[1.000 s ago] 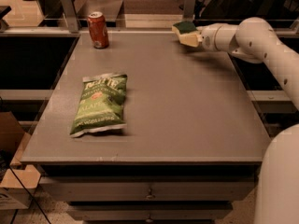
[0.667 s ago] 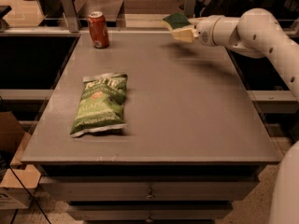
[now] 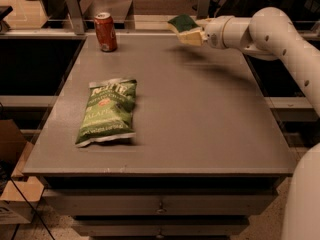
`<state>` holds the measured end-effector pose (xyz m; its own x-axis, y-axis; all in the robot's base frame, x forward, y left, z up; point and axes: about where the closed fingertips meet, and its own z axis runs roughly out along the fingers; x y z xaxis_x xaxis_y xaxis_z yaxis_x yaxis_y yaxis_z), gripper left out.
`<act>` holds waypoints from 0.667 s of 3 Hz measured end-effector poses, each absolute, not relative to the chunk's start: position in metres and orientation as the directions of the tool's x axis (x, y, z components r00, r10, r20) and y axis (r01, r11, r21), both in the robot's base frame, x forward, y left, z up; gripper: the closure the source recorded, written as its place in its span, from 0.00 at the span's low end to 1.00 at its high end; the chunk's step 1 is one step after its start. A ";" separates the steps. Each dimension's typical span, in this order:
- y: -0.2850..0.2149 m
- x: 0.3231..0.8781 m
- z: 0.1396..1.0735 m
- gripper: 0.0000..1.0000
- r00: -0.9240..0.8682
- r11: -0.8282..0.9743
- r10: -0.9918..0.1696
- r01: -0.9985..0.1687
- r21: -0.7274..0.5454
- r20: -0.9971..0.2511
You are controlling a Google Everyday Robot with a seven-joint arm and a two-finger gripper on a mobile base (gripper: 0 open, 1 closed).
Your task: Move sponge near green jalapeno chip bag
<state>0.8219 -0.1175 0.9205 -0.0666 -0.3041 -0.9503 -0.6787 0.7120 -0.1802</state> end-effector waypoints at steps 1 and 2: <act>-0.103 0.793 0.924 1.00 -0.025 0.621 -0.375 -0.749 -0.231 -0.927; -0.087 0.736 0.920 1.00 0.030 0.477 -0.423 -0.842 -0.251 -0.906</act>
Offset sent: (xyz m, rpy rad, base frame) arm -0.1729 0.0365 -0.0095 -0.1767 0.0197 0.4790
